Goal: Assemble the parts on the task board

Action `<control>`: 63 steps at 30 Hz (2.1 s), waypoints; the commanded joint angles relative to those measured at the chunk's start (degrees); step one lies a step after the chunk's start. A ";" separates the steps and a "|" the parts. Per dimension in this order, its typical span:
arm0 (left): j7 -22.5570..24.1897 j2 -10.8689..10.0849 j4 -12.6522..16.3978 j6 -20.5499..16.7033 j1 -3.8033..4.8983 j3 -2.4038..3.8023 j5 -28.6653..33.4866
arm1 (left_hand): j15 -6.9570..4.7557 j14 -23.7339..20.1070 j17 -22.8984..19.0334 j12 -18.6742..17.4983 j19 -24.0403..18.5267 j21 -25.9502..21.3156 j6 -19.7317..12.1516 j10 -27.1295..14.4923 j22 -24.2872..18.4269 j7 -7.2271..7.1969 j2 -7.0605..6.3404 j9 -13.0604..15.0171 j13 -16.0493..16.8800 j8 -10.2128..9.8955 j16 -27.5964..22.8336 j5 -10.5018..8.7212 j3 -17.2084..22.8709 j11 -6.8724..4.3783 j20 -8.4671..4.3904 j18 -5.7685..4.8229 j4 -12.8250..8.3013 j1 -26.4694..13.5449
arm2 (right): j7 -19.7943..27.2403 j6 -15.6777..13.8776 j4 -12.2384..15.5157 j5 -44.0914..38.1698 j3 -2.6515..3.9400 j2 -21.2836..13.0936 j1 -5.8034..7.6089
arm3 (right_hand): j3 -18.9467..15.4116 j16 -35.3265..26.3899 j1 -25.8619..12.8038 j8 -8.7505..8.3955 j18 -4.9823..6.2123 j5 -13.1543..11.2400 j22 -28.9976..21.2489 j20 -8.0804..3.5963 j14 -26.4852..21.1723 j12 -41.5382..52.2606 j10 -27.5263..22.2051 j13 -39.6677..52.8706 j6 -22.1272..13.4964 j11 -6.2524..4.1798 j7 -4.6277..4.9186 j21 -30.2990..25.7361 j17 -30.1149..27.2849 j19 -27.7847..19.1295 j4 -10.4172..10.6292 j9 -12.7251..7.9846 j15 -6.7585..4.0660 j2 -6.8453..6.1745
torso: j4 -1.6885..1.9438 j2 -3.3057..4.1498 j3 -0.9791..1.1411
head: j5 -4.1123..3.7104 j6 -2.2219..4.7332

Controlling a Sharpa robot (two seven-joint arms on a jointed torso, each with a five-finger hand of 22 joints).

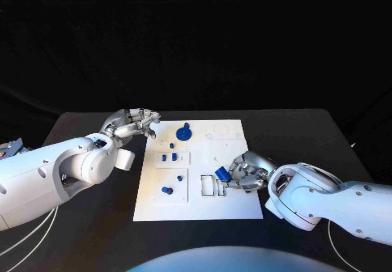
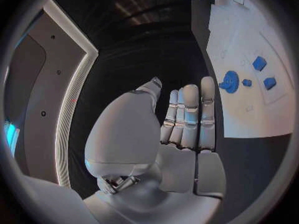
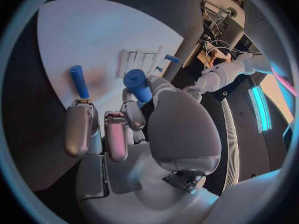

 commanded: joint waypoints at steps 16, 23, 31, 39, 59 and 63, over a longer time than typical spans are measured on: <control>0.22 0.23 0.18 0.81 0.05 0.03 0.20 | 0.17 -0.08 -0.09 0.19 0.32 -0.34 -0.32 -0.12 -0.09 0.04 0.15 -0.08 -0.11 -0.29 -0.07 -0.06 0.07 0.13 0.08 0.78 0.18 -0.26 | 0.55 7.23 -4.40 4.03 -0.24 6.87 -0.55 | -2.06 0.50 -11.03 1.42 -0.66 -2.09 10.18 -0.31 4.76 1.14 1.51 1.90 1.96 -0.10 -1.27 0.53 8.73 0.58 0.40 3.56 -0.45 1.59 | -0.11 0.09 0.03 | 0.51 -0.40; 0.17 0.19 0.22 0.82 0.05 0.03 0.20 | 0.17 -0.08 -0.09 0.19 0.32 -0.34 -0.32 -0.12 -0.09 0.04 0.15 -0.08 -0.11 -0.29 -0.07 -0.06 0.07 0.13 0.08 0.78 0.18 -0.26 | 0.04 6.82 -5.77 2.40 -0.25 7.95 -0.63 | -2.79 0.48 -12.37 1.58 -0.64 -2.66 10.21 -0.36 4.74 1.38 1.77 2.28 2.06 -0.18 -1.37 0.42 8.64 0.57 0.41 3.87 -0.52 1.82 | -0.12 0.05 0.06 | 0.62 -0.46; 0.12 0.12 0.22 0.80 0.05 0.03 0.20 | 0.17 -0.04 -0.12 0.26 0.39 -0.39 -0.32 -0.14 -0.13 0.04 0.18 -0.18 -0.18 -0.27 0.00 -0.07 0.08 0.12 0.08 0.79 0.17 -0.25 | -0.97 6.42 -6.63 -0.27 -0.25 8.63 -0.65 | -7.49 0.39 -17.50 2.12 -0.57 -13.84 10.28 -0.46 4.69 1.07 1.82 2.54 1.99 -0.28 -1.51 -0.13 8.38 0.50 0.45 5.09 -0.61 2.58 | -0.10 0.07 0.07 | 0.58 -0.53; 0.12 0.05 0.22 0.81 0.05 0.03 0.20 | 0.17 -0.04 -0.12 0.27 0.40 -0.40 -0.32 -0.15 -0.14 0.04 0.18 -0.21 -0.19 -0.27 0.01 -0.07 0.07 0.13 0.08 0.79 0.17 -0.27 | -1.06 6.10 -6.21 -2.88 -0.25 8.41 -0.65 | -12.92 -0.02 -19.38 2.18 -0.29 -15.83 9.94 -0.33 4.45 -0.27 0.94 1.70 1.38 -0.12 -1.32 -1.92 7.29 0.03 0.50 5.80 -0.48 3.15 | -0.06 0.03 0.07 | 0.58 -0.67; 0.23 -0.06 0.15 0.74 0.05 0.03 0.20 | 0.17 -0.03 -0.15 0.30 0.43 -0.44 -0.34 -0.17 -0.16 0.05 0.15 -0.28 -0.23 -0.26 0.04 -0.07 0.04 0.13 0.09 0.78 0.17 -0.30 | 1.97 2.94 -1.87 -5.41 -0.09 -1.83 1.40 | -15.22 0.47 -4.39 0.99 -0.57 -8.28 10.51 -0.39 4.79 0.09 1.64 2.94 0.91 -0.14 -1.29 -0.82 8.88 0.65 0.00 6.12 -0.50 5.82 | -0.23 -0.08 0.08 | -0.04 -0.65; 0.26 0.06 0.15 0.84 0.05 0.03 0.20 | 0.17 -0.03 -0.15 0.30 0.43 -0.44 -0.34 -0.17 -0.16 0.05 0.15 -0.28 -0.23 -0.26 0.04 -0.07 0.04 0.13 0.09 0.78 0.17 -0.30 | 2.06 4.42 -1.77 -6.95 -0.09 -4.51 1.83 | -15.33 0.45 -2.85 0.50 -0.55 -7.87 10.49 -0.32 4.76 -0.17 1.45 2.81 0.77 -0.04 -1.16 -0.99 8.83 0.60 -0.01 5.89 -0.42 5.69 | -0.10 0.06 0.11 | -0.61 -0.47</control>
